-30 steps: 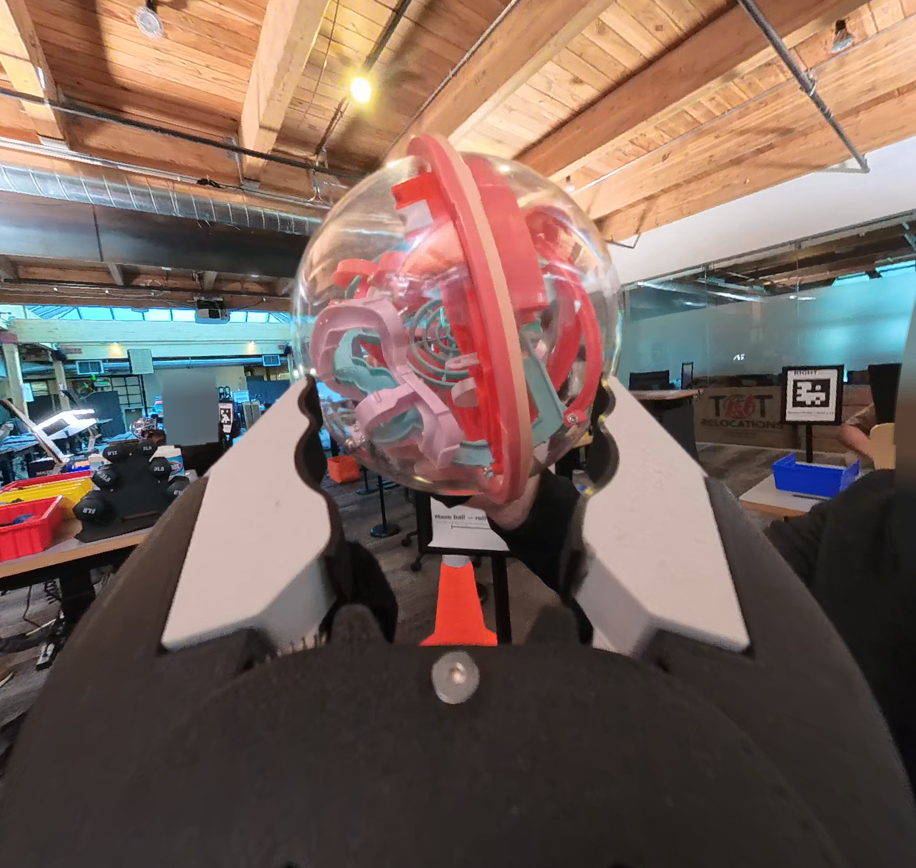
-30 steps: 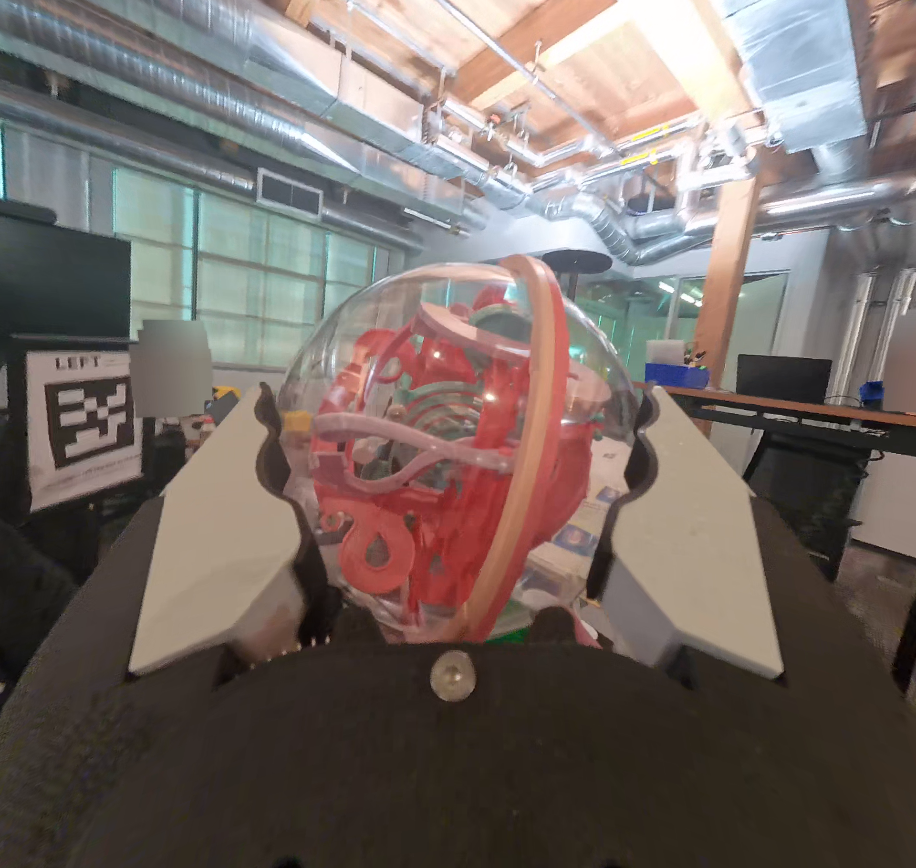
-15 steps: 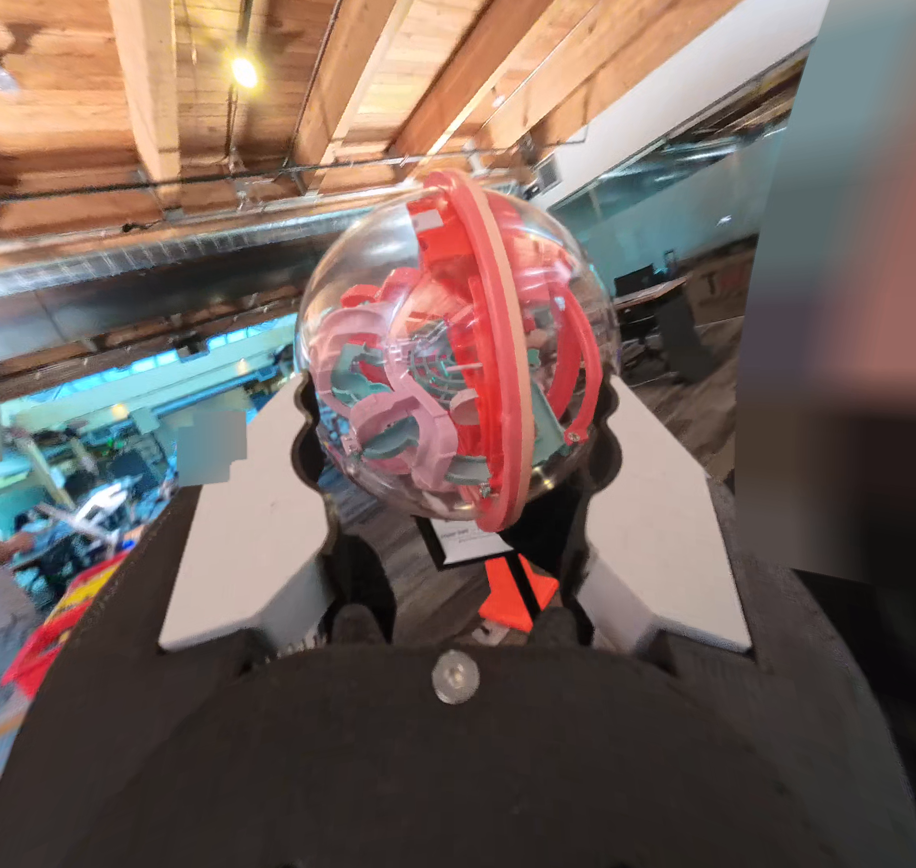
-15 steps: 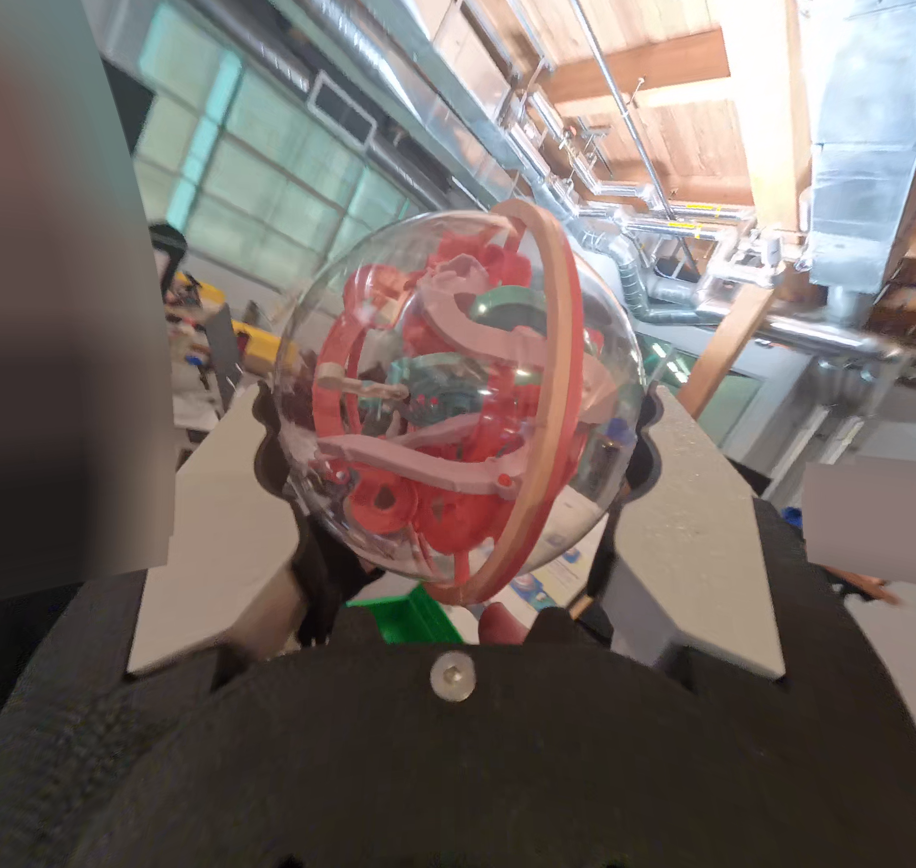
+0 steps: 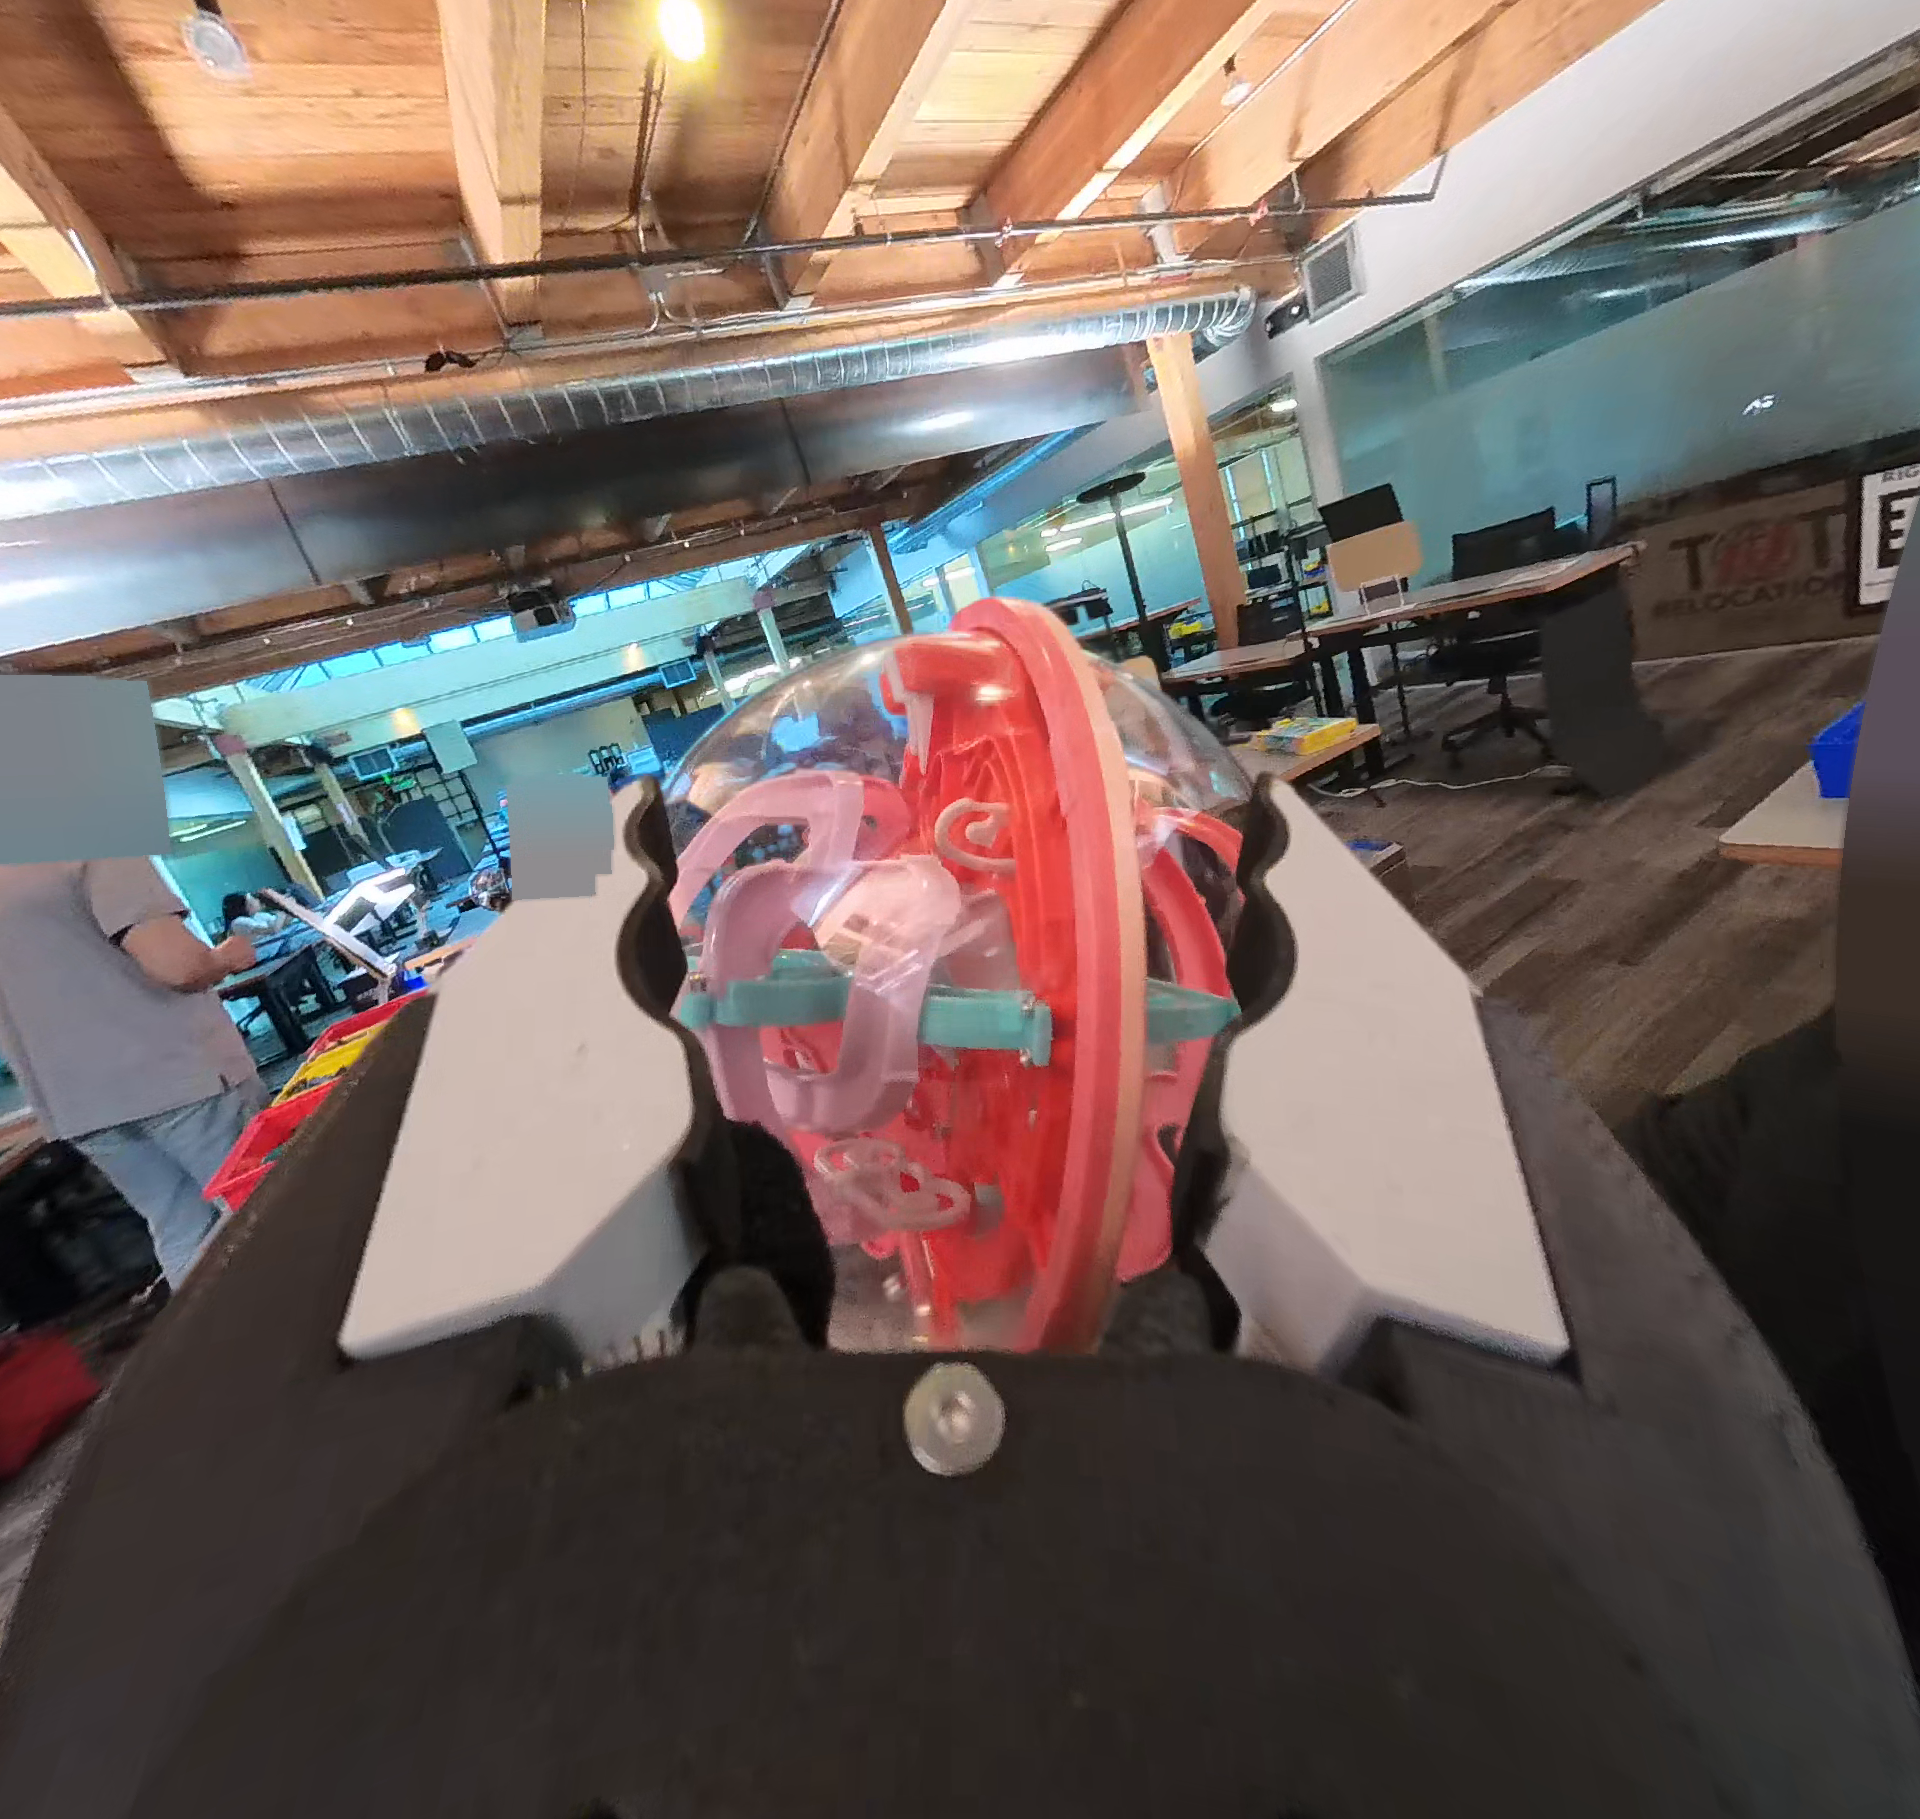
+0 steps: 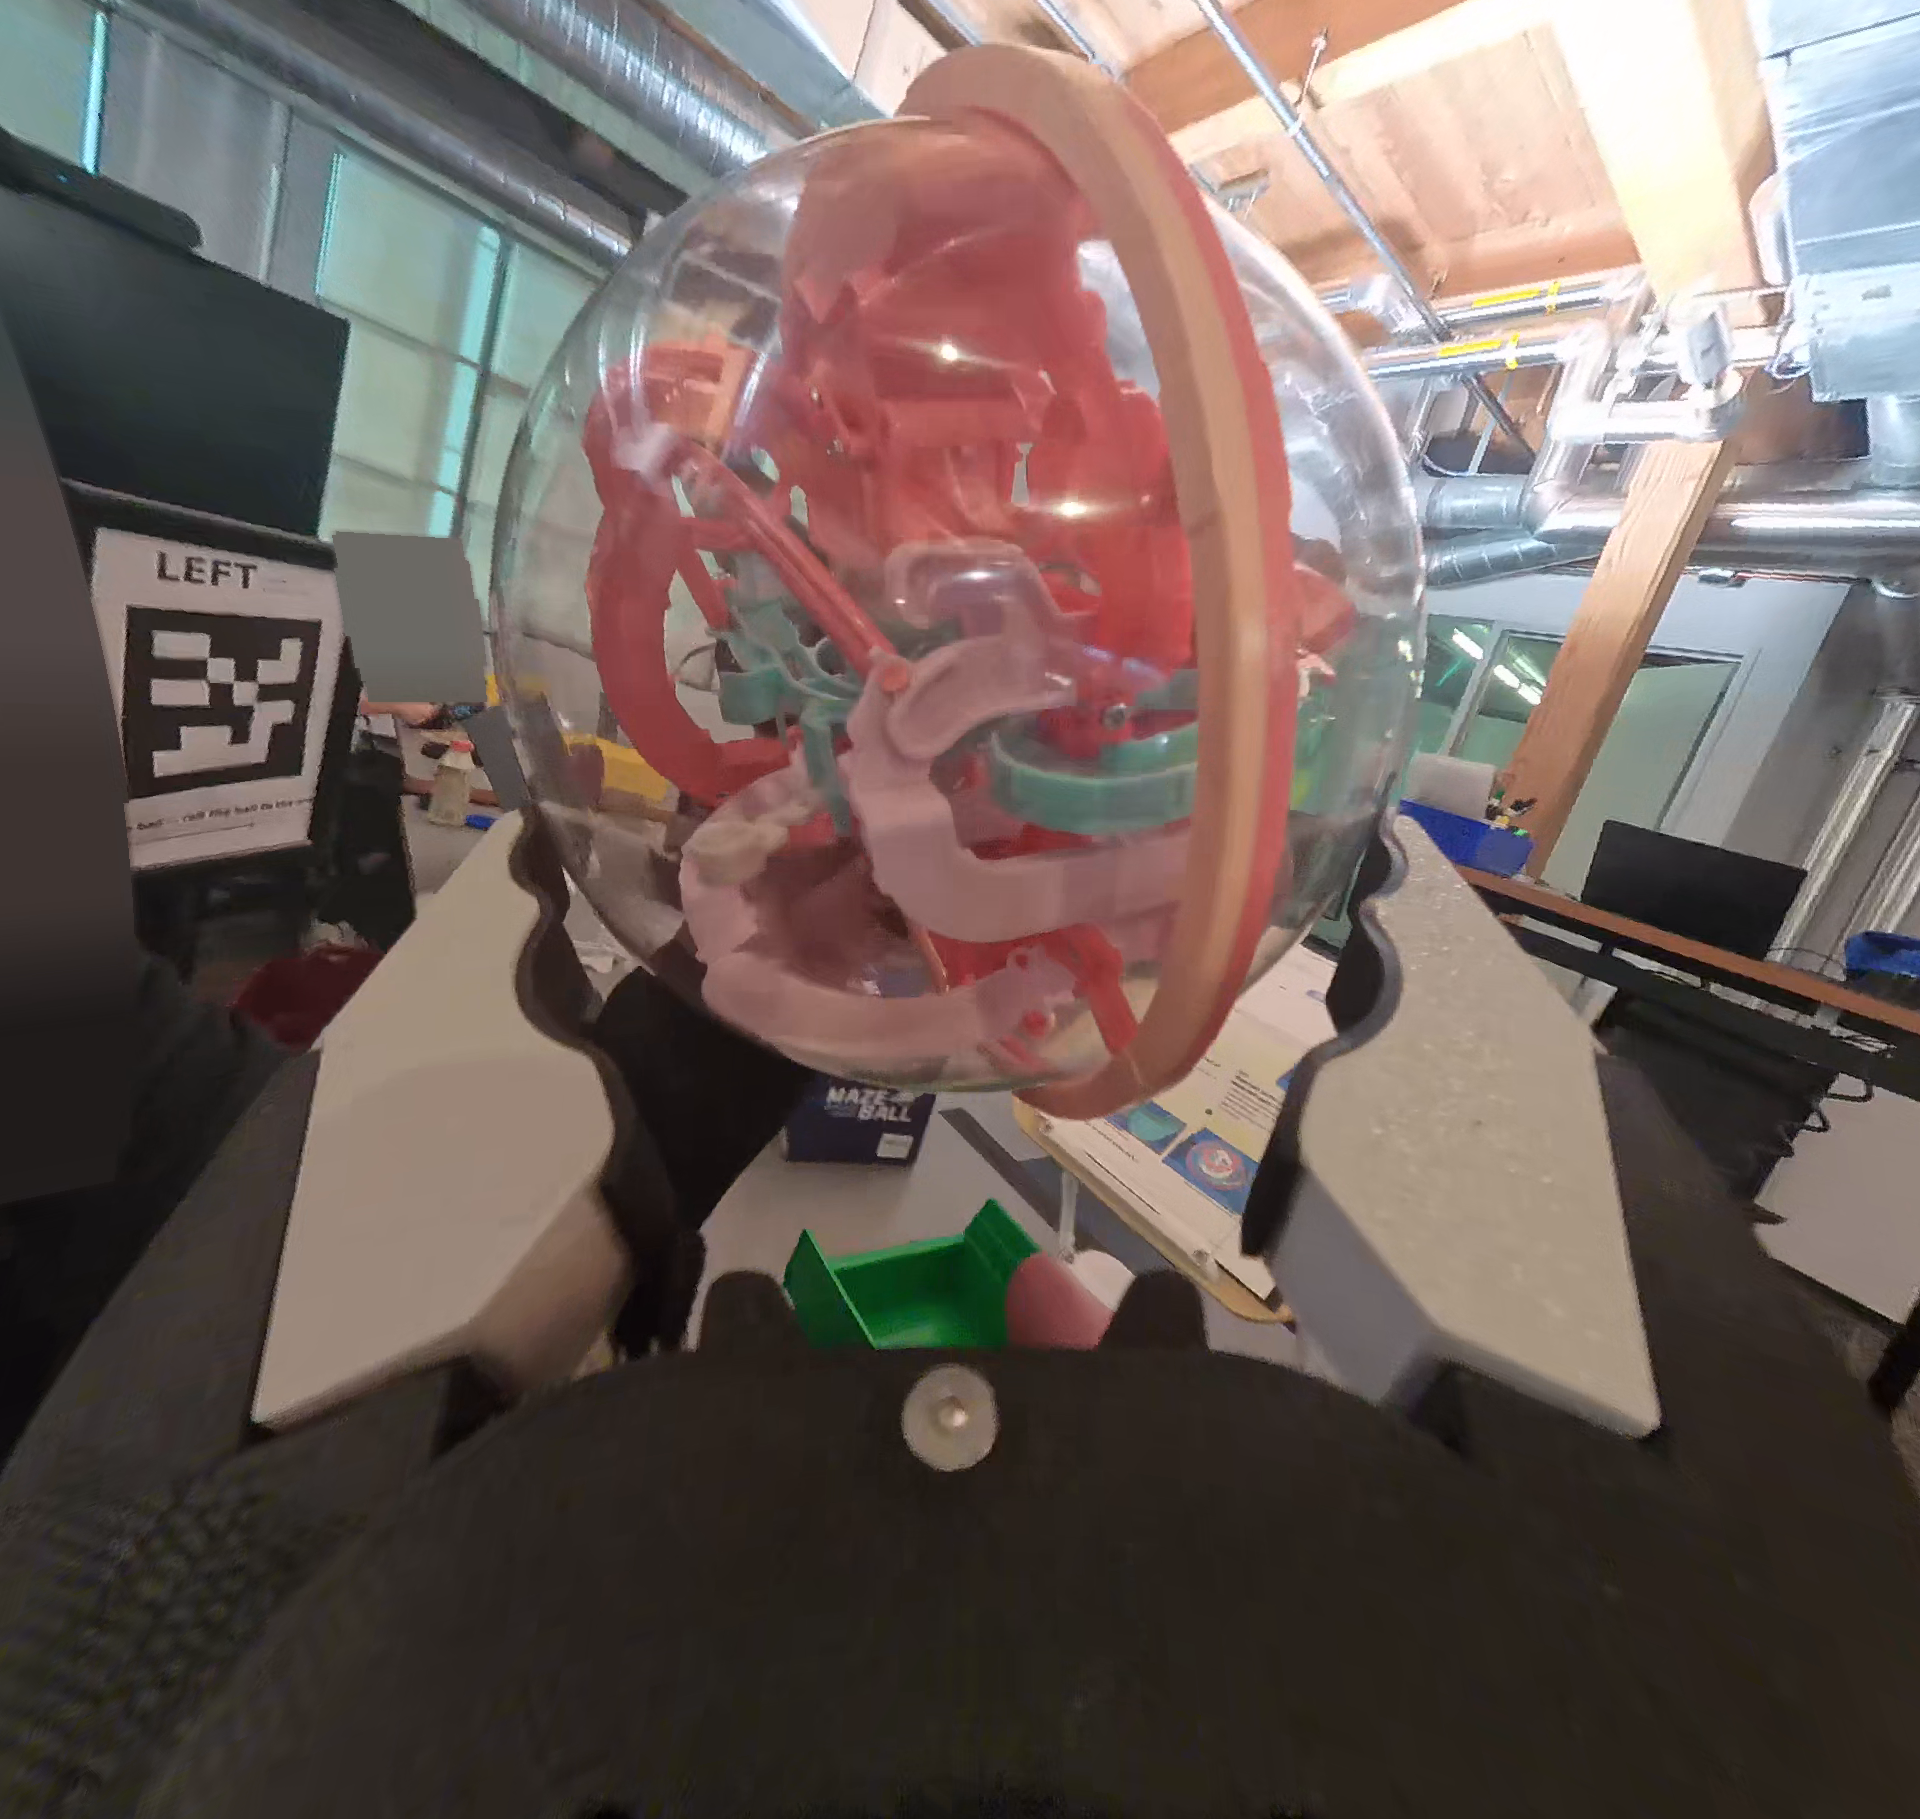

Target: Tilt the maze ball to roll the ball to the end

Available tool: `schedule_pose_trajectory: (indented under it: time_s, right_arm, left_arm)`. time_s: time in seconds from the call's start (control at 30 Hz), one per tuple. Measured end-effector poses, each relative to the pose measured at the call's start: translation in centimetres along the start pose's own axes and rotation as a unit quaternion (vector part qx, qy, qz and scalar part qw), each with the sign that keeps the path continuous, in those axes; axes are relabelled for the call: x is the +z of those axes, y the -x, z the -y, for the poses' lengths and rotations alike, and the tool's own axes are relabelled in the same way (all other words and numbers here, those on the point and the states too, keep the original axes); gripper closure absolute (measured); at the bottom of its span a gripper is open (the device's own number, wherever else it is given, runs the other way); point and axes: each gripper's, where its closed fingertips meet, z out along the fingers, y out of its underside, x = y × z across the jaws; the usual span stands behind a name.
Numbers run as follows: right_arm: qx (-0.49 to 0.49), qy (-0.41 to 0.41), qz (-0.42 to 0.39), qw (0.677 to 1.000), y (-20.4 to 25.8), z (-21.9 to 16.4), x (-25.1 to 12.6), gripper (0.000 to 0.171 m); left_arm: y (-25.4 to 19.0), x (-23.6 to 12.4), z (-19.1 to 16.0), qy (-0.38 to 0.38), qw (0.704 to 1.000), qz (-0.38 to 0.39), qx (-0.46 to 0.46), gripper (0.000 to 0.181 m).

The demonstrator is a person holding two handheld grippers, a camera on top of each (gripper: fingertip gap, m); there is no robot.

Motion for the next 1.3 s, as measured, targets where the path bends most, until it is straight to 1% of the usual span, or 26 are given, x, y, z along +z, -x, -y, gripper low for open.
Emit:
schedule_pose_trajectory:
  time_s: [0.1, 0.23, 0.3, 0.4, 0.5, 0.53, 0.57, 0.6, 0.67, 0.7, 0.8, 0.83, 0.9, 0.93, 1.0, 1.07, 1.13, 1.17, 1.2, 1.23, 1.27, 1.3]
  right_arm:
    - [0.022, -0.004, -0.01, 1.0, -0.9, 0.1, -0.5, 0.026]
    - [0.064, -0.004, -0.031, 0.997, -2.6, -1.2, -1.3, 0.026]
    - [0.067, -0.011, -0.038, 0.997, -3.0, -1.3, -1.9, 0.026]
    - [0.038, -0.01, -0.042, 0.998, -2.1, -0.6, -2.4, 0.026]
    - [-0.043, -0.004, -0.021, 0.999, 1.2, 1.9, -2.2, 0.026]
    - [-0.056, -0.006, -0.009, 0.998, 1.5, 2.6, -2.1, 0.026]
    - [-0.036, -0.009, -0.005, 0.999, 0.2, 2.8, -2.1, 0.026]
    - [0.008, -0.007, -0.013, 1.0, -2.2, 2.3, -2.2, 0.026]
    - [0.11, -0.01, -0.053, 0.992, -6.7, 0.0, -2.9, 0.026]
    - [0.142, -0.01, -0.066, 0.988, -7.6, -1.5, -3.4, 0.026]
    - [0.2, 0.016, -0.078, 0.977, -7.8, -6.8, -5.2, 0.026]
    - [0.216, 0.014, -0.086, 0.972, -8.1, -8.1, -5.7, 0.026]
    - [0.231, 0.014, -0.099, 0.968, -8.3, -9.8, -6.6, 0.026]
    - [0.225, 0.018, -0.104, 0.969, -8.1, -10.0, -6.9, 0.026]
    - [0.195, 0.027, -0.107, 0.975, -7.6, -9.3, -7.0, 0.026]
    - [0.147, 0.036, -0.102, 0.983, -6.6, -7.8, -6.7, 0.026]
    - [0.075, 0.049, -0.099, 0.991, -4.7, -5.2, -6.0, 0.025]
    - [0.028, 0.052, -0.093, 0.994, -3.5, -3.6, -5.5, 0.025]
    - [0.005, 0.054, -0.084, 0.995, -3.4, -2.5, -5.2, 0.025]
    - [0.028, 0.051, -0.082, 0.995, -5.1, -2.4, -5.1, 0.025]
    - [0.085, 0.053, -0.099, 0.99, -8.0, -3.6, -5.4, 0.025]
    - [0.126, 0.07, -0.133, 0.981, -10.3, -5.6, -5.8, 0.024]
  left_arm:
    - [1.1, 0.4, -0.3, -0.003, 1.0, 0.007, -0.023, 0.075]
    - [3.4, 0.8, -1.8, 0.012, 0.997, 0.014, -0.069, 0.075]
    - [3.9, 1.1, -2.4, 0.015, 0.997, 0.013, -0.077, 0.075]
    - [3.0, 1.7, -2.4, 0.009, 0.998, -0.007, -0.063, 0.075]
    - [-1.5, 2.4, -0.1, -0.009, 0.999, -0.042, 0.007, 0.075]
    - [-2.6, 2.8, 0.6, -0.008, 0.998, -0.042, 0.037, 0.076]
    - [-1.8, 3.3, 0.9, -0.001, 0.999, -0.03, 0.039, 0.076]
    - [0.9, 3.6, 0.7, 0.01, 1.0, -0.012, 0.006, 0.076]
    - [7.6, 3.3, -1.8, 0.016, 0.994, 0.022, -0.104, 0.076]
    - [9.2, 2.9, -3.6, 0.012, 0.989, 0.032, -0.141, 0.076]
    - [10.2, 1.1, -8.9, 0.024, 0.98, 0.055, -0.192, 0.076]
    - [10.7, 0.6, -10.5, 0.022, 0.975, 0.06, -0.211, 0.076]
    - [11.3, 0.2, -12.8, 0.018, 0.97, 0.062, -0.236, 0.076]
    - [11.2, 0.2, -13.3, 0.017, 0.969, 0.057, -0.238, 0.076]
    - [10.4, 0.5, -12.8, 0.008, 0.974, 0.037, -0.224, 0.076]
    - [9.0, 1.0, -11.3, -0.006, 0.983, 0.012, -0.184, 0.076]
    - [6.5, 1.4, -8.8, -0.035, 0.989, -0.025, -0.138, 0.076]
    - [4.6, 1.6, -7.1, -0.053, 0.993, -0.049, -0.098, 0.076]
    - [3.5, 1.9, -5.7, -0.061, 0.994, -0.06, -0.066, 0.076]
    - [4.7, 2.3, -5.2, -0.059, 0.995, -0.05, -0.061, 0.076]
    - [8.3, 2.4, -6.3, -0.054, 0.992, -0.023, -0.111, 0.077]
    - [11.9, 1.9, -8.5, -0.06, 0.982, -0.009, -0.177, 0.077]
